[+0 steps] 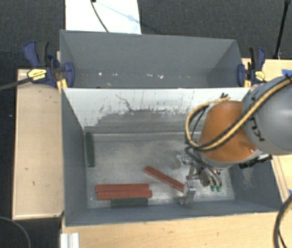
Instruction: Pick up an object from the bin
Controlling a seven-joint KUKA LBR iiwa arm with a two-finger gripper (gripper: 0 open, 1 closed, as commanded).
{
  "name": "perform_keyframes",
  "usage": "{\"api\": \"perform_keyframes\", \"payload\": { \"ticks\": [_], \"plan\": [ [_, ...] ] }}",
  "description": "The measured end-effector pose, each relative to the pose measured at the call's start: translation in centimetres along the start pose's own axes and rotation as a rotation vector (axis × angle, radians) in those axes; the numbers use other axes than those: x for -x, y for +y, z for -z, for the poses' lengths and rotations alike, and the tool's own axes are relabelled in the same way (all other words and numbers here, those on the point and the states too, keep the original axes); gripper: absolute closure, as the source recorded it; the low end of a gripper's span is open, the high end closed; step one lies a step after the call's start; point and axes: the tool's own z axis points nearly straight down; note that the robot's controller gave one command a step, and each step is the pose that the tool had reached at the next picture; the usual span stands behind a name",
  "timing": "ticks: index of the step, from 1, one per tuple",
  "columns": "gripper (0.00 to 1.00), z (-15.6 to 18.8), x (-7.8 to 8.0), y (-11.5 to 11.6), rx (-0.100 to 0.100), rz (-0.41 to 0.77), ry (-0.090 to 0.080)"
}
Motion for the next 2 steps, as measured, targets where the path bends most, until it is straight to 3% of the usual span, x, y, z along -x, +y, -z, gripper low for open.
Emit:
{"api": "perform_keyframes", "payload": {
  "ticks": [1,2],
  "plan": [
    [1.00,0.4,0.2,0.0,0.000,-0.001,-0.008],
    [1.00,13.9,0.9,-1.8,-0.001,0.011,-0.017]
  ]
}}
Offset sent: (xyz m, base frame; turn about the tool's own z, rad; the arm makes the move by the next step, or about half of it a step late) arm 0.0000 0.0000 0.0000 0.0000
